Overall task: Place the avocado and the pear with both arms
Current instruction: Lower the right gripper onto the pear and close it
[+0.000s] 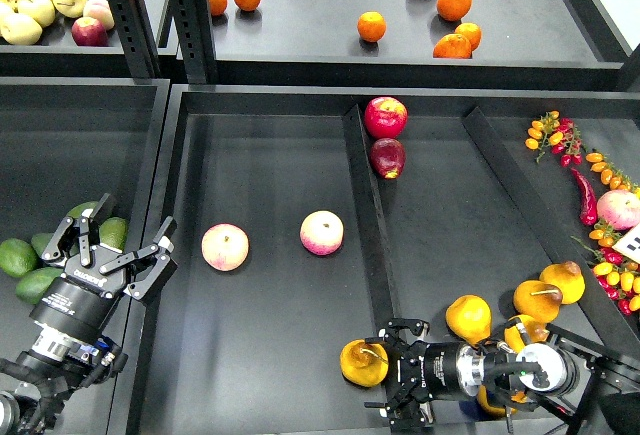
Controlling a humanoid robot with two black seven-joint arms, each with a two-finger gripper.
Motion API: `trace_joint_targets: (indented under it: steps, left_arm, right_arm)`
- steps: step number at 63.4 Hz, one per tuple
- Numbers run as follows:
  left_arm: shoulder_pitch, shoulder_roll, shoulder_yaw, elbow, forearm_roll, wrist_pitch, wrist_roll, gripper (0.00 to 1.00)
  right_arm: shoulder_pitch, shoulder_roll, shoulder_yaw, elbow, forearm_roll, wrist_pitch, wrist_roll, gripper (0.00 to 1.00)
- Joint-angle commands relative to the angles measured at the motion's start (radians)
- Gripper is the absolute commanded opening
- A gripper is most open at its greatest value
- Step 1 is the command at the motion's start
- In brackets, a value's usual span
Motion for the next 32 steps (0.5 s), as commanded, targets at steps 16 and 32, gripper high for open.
trace_joint_targets:
  steps: [16,32]
  left_arm:
    - [0.004,0.000,0.000,-0.001,0.000,0.000,0.000,0.99]
    - [0.004,0.000,0.000,-0.001,0.000,0.000,0.000,0.99]
  right_arm:
    - [-0.001,0.045,0.007,-0.061,-0.026,-0.004,0.000,0.82]
    - [-0.011,0.048,0.056,-0.068,-0.031,-0.019,0.000,0.63]
